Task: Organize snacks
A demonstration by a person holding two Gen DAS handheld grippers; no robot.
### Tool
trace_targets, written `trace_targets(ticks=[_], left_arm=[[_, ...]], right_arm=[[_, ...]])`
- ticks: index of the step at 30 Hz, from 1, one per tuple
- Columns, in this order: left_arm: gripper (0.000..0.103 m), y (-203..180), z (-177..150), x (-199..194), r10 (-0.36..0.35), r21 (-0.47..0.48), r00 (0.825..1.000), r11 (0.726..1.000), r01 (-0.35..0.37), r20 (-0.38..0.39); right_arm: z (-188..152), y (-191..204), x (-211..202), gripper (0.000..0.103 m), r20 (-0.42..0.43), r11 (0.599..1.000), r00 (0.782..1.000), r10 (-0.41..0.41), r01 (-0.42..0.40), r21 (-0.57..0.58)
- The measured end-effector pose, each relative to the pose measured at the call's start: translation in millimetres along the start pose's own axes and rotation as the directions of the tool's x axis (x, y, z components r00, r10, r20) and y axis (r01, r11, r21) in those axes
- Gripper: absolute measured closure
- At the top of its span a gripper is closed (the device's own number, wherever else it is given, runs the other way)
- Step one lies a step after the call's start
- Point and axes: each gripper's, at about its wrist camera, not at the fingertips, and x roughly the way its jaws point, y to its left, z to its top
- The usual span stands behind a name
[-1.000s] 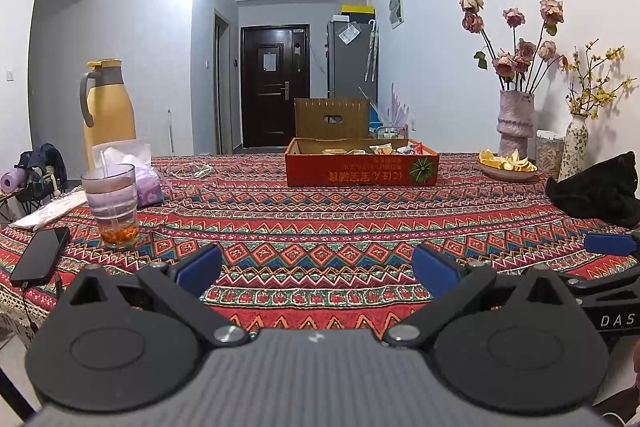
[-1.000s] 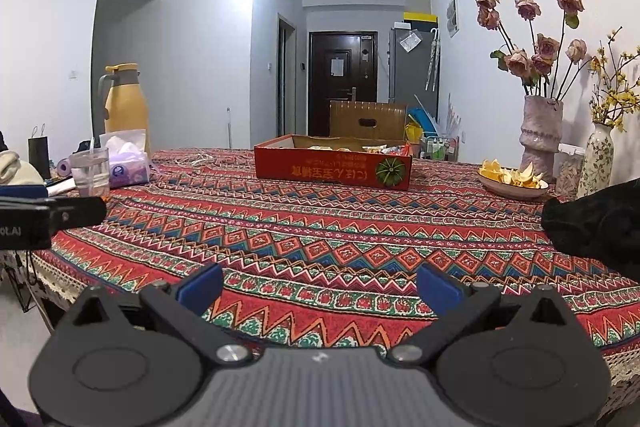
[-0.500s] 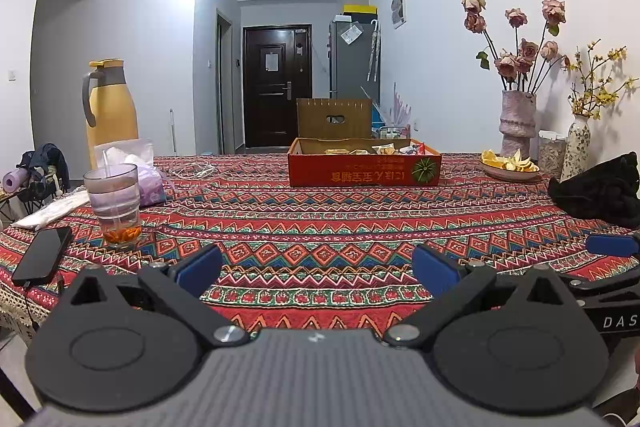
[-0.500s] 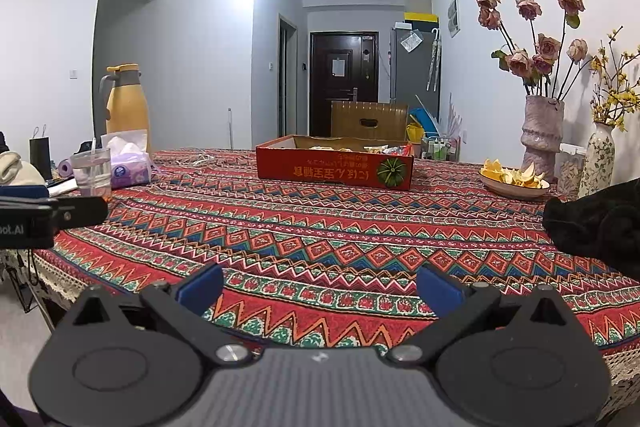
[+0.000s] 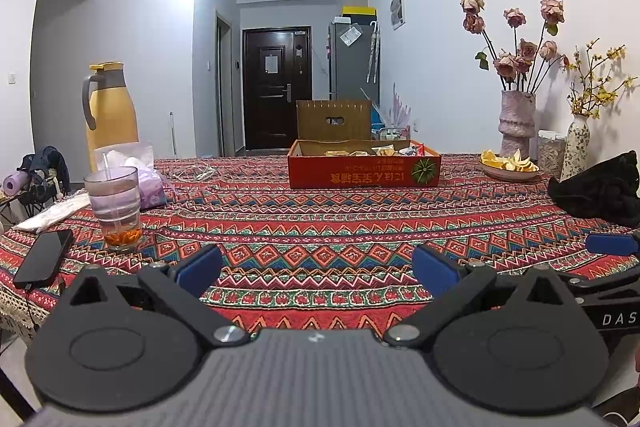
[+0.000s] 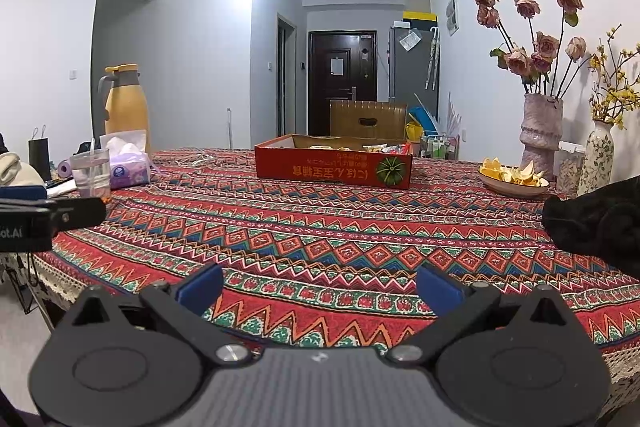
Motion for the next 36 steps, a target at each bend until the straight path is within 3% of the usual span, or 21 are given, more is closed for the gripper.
trace_targets(ticks=[36], left_arm=[[0.000,2.8,0.8,1.0,0.007,0.005,1.000,1.000,-0.007,0.003]], right_arm=[[-1.3,1.5,-0.3,0.000,0.001,1.000,1.000,0.008,-0.008,-0.008]])
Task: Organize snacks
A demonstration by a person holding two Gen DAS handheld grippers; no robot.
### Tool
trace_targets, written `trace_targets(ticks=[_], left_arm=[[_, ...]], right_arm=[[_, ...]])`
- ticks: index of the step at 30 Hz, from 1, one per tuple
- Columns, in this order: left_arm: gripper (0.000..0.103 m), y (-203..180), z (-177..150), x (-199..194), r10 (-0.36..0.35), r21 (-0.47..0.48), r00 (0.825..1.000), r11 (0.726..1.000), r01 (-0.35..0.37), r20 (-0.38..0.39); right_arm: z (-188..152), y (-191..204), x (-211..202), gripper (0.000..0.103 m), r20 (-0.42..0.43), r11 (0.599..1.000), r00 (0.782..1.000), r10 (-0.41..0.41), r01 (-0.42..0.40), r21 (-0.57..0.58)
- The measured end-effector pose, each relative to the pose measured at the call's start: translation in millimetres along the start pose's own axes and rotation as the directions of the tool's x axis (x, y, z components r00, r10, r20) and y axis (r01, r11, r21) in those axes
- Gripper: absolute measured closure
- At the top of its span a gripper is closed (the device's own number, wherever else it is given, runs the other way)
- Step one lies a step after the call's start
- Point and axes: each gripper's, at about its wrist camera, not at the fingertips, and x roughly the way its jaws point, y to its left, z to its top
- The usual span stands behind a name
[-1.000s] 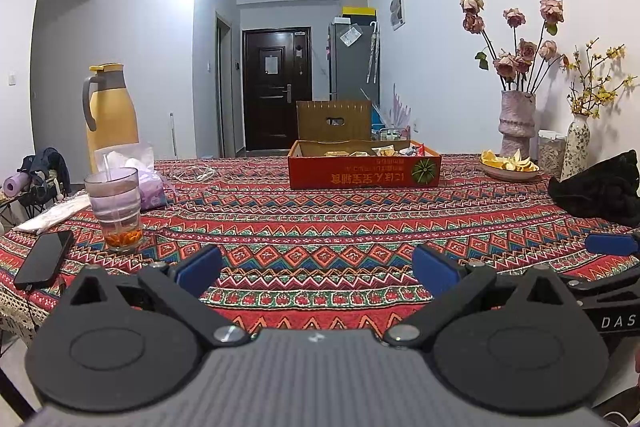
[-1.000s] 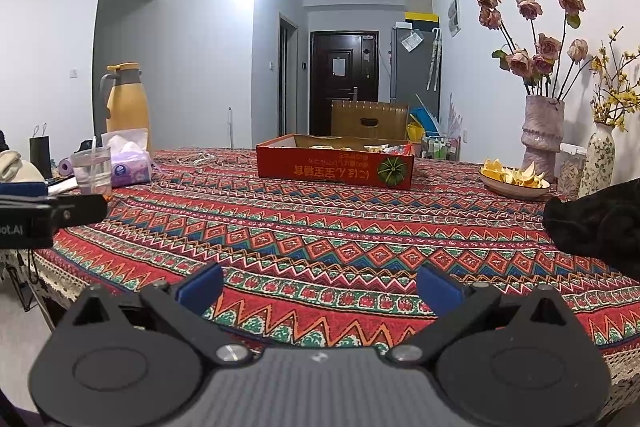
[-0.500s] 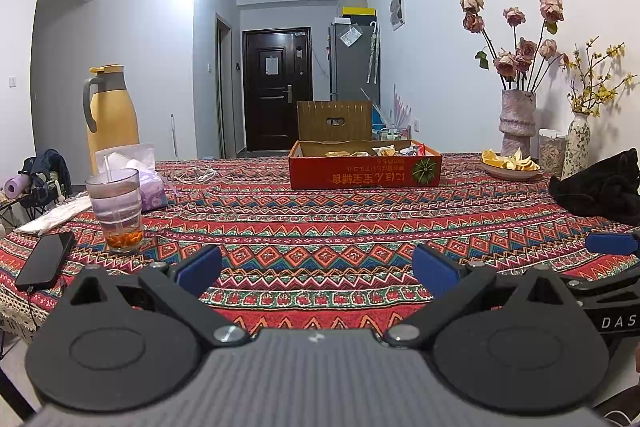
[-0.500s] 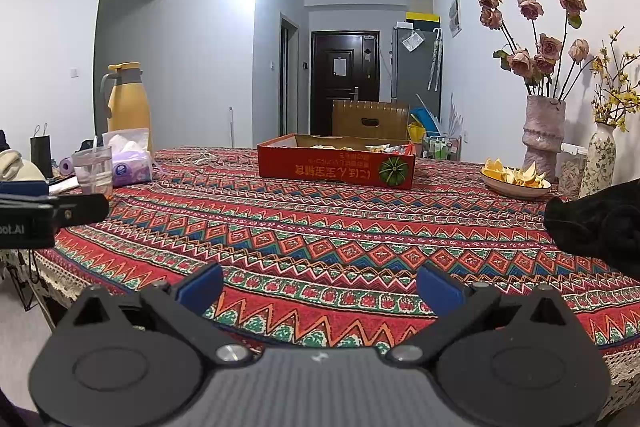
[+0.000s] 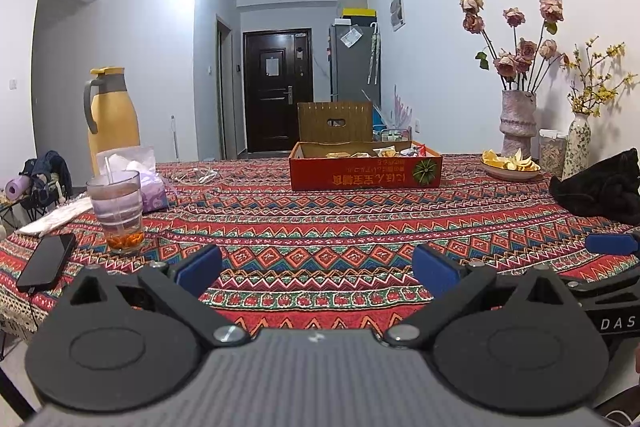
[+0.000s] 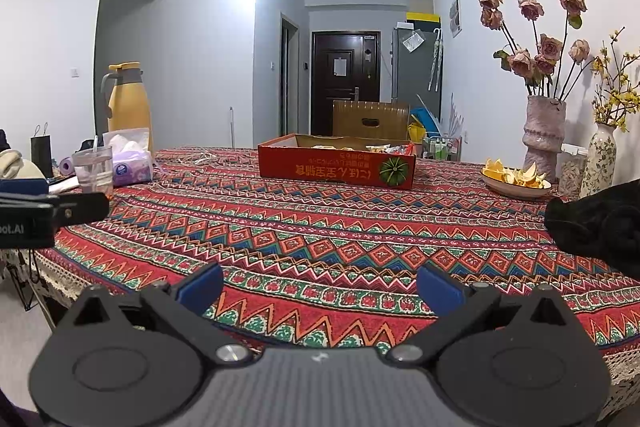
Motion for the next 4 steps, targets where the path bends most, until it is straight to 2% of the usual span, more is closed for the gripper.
trace_targets(ticks=[4], left_arm=[[0.000,2.1,-0.8,3.2,0.007,-0.008,1.000,1.000,-0.007,-0.019]], right_arm=[[0.1,-1.2,2.1,0.000,0.003,1.000,1.000,0.001,-0.001,-0.005]])
